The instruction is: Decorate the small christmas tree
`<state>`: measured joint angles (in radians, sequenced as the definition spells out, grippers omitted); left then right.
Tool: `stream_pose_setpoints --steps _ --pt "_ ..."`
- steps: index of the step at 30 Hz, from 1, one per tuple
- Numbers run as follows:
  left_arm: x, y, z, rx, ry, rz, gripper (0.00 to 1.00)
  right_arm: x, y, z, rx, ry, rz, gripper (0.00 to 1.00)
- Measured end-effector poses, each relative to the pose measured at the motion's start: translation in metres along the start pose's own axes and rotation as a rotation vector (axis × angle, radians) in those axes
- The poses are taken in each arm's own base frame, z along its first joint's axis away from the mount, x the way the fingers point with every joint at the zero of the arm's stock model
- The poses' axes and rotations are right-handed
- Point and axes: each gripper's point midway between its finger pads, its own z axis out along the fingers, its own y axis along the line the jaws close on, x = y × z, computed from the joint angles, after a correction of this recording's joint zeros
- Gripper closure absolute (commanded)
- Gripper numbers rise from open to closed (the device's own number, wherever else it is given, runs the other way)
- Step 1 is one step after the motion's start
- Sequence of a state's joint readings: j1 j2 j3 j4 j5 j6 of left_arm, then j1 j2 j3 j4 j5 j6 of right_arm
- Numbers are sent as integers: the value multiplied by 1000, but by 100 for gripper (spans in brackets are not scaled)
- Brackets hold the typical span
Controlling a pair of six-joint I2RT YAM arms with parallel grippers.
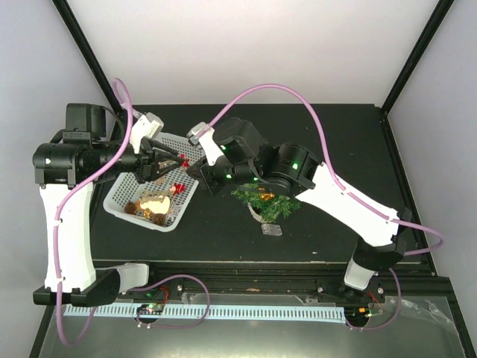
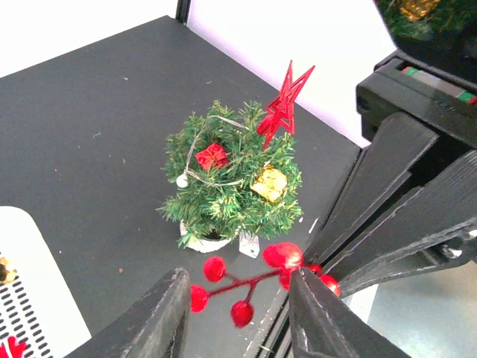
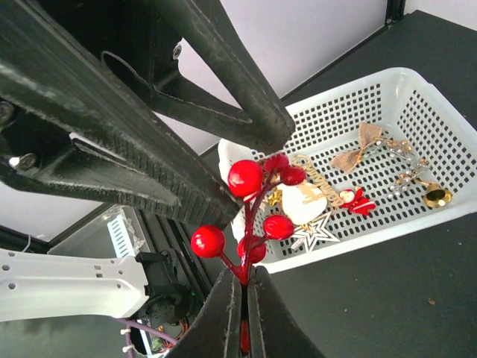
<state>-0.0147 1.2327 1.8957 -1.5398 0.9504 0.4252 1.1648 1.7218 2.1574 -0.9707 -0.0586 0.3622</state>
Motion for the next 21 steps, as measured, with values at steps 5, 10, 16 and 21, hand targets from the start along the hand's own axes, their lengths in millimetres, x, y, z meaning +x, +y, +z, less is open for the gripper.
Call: stream_pose_setpoints --steps 5,10,16,21 --pt "1 4 2 -7 8 -9 49 1 -2 -11 7 -12 2 99" --pt "2 5 2 -9 12 -14 45 3 -4 -22 17 -23 3 99" --pt "3 11 4 -19 23 -25 42 11 -8 -38 31 -24 10 99" --pt "4 17 6 -35 34 -37 42 29 -14 -66 35 -25 21 99"
